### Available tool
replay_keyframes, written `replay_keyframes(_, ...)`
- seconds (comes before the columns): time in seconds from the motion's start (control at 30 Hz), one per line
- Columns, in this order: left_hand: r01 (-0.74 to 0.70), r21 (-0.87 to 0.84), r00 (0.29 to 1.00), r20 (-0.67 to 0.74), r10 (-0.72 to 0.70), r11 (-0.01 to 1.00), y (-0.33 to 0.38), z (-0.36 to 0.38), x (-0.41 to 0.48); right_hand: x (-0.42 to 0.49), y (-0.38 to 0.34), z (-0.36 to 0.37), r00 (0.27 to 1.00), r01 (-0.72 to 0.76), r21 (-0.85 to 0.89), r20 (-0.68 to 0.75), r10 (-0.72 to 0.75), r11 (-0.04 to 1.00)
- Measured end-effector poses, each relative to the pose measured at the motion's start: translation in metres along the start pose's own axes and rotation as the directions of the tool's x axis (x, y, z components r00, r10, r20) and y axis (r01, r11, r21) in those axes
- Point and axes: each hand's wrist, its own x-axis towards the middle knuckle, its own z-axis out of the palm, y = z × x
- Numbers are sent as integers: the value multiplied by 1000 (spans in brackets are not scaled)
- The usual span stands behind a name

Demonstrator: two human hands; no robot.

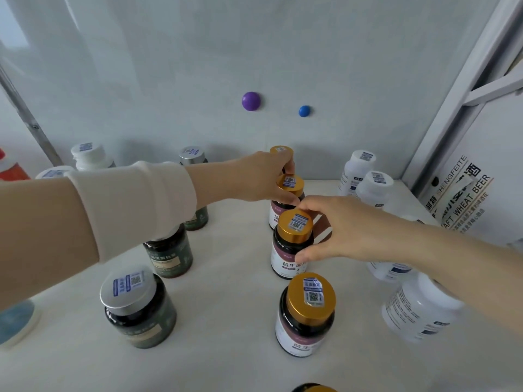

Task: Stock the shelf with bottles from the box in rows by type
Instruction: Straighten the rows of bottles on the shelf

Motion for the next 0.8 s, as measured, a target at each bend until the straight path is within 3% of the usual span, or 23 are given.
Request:
replay_keyframes(0.27,14,92,999,38,-17,996,2,-7,-5,-11,-8,-19,985,-153,-5,75,153,988)
replay_keyframes(0.43,-36,343,999,37,24,939,-3,-43,-31,-23,-26,-51,972,-230,-319,-22,235,920)
replay_keyframes(0.57,4,656,1000,8,-12,755,-19,-70,-61,-21,-51,-59,978,-209,-532,-122,170,821)
replay_keyframes(0.67,56,723,996,3,-84,688,-28,-79,-93,-17,-73,-45,986,-156,-621,-143,85,768)
replay_keyframes(0.8,78,746,988,32,-153,661,-43,-78,-132,-20,-105,-16,994,-46,-617,-106,-25,786)
